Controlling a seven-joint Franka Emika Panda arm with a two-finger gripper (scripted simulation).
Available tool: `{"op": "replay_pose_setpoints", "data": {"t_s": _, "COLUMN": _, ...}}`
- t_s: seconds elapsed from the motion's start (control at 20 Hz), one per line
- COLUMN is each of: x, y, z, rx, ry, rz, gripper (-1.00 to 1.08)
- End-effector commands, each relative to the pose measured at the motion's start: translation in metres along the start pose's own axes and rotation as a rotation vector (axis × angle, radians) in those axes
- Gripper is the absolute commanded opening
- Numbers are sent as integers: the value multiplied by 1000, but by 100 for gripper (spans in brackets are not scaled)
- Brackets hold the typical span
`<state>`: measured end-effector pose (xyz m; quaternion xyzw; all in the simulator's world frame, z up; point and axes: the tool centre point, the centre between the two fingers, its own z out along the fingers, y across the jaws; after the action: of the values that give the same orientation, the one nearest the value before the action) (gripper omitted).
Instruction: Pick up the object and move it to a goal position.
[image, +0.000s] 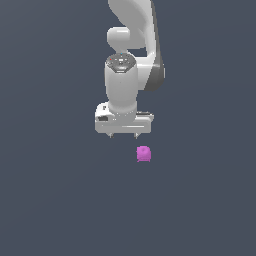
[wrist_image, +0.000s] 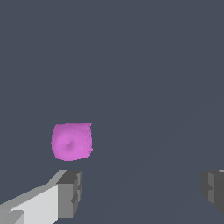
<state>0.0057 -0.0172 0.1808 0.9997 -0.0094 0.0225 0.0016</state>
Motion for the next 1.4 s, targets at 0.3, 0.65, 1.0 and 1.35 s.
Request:
{"op": "replay_pose_setpoints", "data": {"t_s": 0.3, "x": -10, "y": -16, "z": 12, "rx": 22, "ry": -40, "rz": -21, "gripper": 100}}
{"op": "replay_pose_setpoints", "data": {"t_s": 0.65, "x": -12, "y": -20, "z": 14, "rx": 26, "ry": -48, "rz": -26, "gripper": 100}}
{"op": "replay_pose_setpoints", "data": {"t_s": 1.0, "x": -8, "y": -43, "z": 38, "rx": 18, "ry": -48, "rz": -37, "gripper": 100}}
{"op": "replay_pose_setpoints", "data": {"t_s": 1.35, "x": -4, "y": -80, "z": 76, "rx": 7, "ry": -46, "rz": -55, "gripper": 100}}
